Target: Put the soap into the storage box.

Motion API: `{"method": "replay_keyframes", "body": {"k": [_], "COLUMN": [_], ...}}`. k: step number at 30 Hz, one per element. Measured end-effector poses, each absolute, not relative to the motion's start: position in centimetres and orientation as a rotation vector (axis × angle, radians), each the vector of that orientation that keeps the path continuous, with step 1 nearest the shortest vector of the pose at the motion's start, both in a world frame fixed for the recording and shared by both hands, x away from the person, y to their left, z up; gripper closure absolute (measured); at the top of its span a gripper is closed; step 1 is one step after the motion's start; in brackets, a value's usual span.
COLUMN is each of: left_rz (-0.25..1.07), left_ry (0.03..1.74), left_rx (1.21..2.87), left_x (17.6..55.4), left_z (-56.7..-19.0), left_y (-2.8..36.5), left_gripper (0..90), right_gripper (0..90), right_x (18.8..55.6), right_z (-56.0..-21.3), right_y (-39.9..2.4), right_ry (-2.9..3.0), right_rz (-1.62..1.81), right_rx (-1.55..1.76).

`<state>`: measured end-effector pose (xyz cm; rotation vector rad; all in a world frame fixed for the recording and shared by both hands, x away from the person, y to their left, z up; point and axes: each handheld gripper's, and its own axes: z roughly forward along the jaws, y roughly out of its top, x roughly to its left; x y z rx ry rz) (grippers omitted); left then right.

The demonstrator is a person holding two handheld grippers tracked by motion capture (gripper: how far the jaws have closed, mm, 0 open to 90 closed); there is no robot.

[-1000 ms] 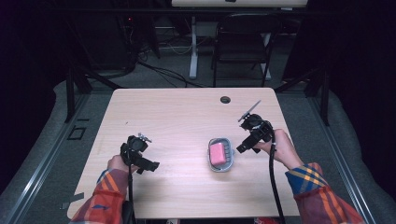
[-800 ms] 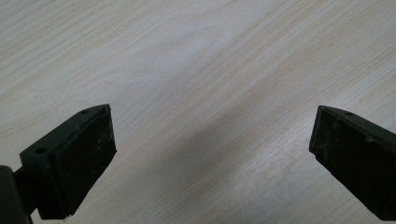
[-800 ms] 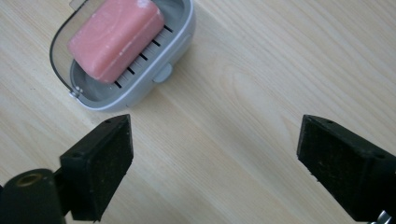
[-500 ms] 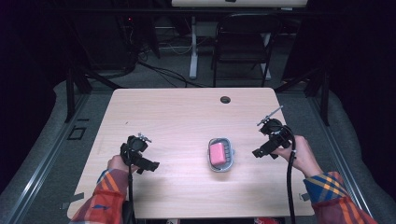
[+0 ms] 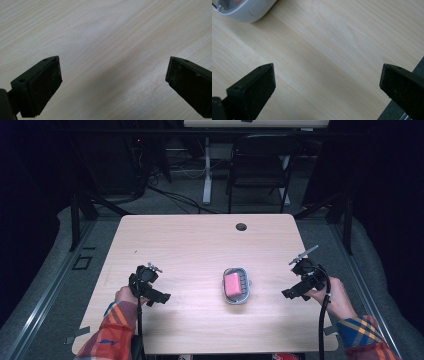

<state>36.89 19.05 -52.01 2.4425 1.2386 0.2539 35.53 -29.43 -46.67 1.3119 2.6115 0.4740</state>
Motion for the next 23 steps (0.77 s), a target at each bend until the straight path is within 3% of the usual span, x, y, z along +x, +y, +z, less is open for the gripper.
{"method": "replay_keyframes", "body": {"k": [23], "left_rz": [0.255], "left_ry": [1.233], "left_rx": [2.450], "left_x": [37.0], "left_z": [-52.1], "left_y": [19.0], "left_gripper": [0.3], "right_gripper": [0.0], "right_x": [32.2], "right_z": [-52.7], "right_y": [-31.5], "right_ry": [2.644], "right_rz": [0.431], "right_rx": [1.310]}}
